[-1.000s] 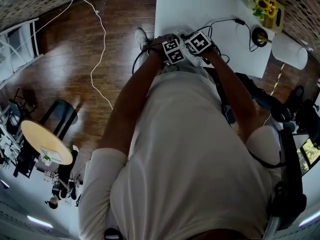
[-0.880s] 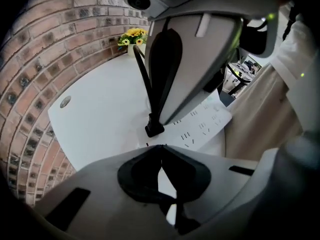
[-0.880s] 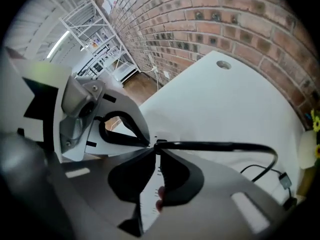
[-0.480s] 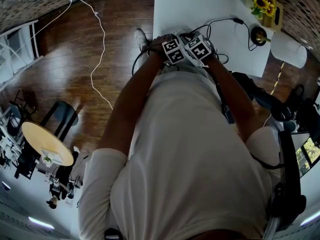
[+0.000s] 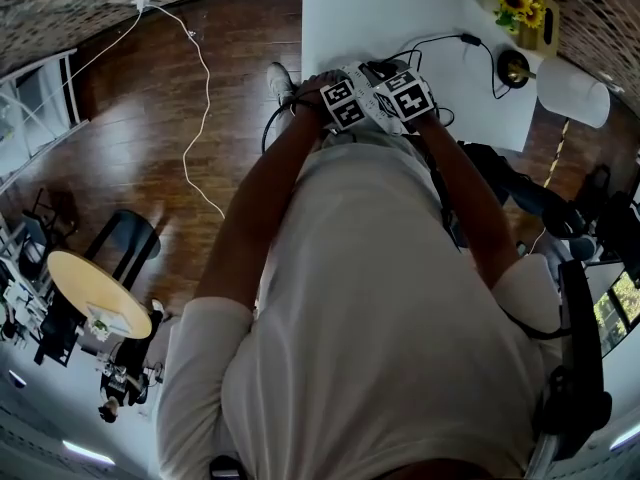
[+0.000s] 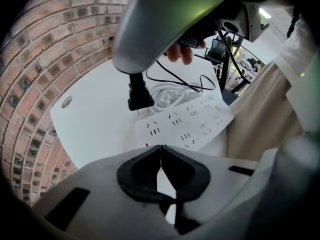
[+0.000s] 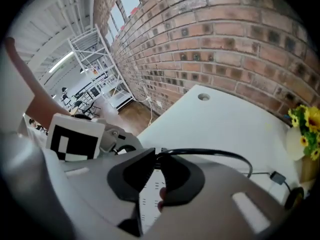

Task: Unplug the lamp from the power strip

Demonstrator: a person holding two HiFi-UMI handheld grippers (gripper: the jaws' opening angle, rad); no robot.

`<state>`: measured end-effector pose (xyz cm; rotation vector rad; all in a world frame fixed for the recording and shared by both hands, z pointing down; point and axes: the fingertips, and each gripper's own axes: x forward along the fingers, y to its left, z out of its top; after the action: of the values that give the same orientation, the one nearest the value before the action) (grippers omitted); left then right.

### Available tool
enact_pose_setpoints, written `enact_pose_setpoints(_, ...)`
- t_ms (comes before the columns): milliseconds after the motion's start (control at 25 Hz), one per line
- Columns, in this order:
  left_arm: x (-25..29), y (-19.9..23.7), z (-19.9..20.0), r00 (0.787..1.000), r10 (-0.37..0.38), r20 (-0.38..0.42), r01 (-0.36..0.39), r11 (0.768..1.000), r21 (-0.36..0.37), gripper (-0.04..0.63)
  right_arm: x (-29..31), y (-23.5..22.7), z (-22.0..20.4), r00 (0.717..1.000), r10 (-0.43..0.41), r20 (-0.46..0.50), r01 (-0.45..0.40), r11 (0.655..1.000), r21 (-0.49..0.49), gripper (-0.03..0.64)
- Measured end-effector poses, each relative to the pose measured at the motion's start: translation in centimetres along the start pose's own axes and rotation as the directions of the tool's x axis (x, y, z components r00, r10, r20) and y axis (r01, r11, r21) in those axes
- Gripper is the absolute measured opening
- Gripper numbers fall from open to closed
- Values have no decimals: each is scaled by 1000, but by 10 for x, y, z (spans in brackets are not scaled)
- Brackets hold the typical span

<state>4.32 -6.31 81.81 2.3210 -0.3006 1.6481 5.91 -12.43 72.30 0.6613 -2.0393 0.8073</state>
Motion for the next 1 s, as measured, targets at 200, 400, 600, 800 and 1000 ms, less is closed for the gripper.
enact_pose_setpoints(200, -8, 5, -3, 995, 83, 45, -82, 996, -23, 38, 3, -14, -31, 998, 7, -65, -2, 997, 80, 41)
enact_pose_setpoints(400, -40, 19, 9, 973, 153, 172, -125, 979, -160, 38, 4, -18, -51, 997, 13, -79, -3, 993, 118, 58)
enact_pose_setpoints(600, -64, 21, 0, 966, 169, 196, -108, 951, -288, 41, -9, -11, -51, 1000, 6, -19, -4, 992, 126, 109)
enact_pose_setpoints(800, -83, 24, -6, 940, 200, 276, -70, 906, -418, 44, -23, -4, -55, 994, 14, 112, -30, 989, 143, 118)
enact_pose_setpoints(1000, -104, 11, -1, 923, 273, 271, -123, 876, -466, 15, -45, -10, -68, 984, 13, 175, -39, 989, 144, 125)
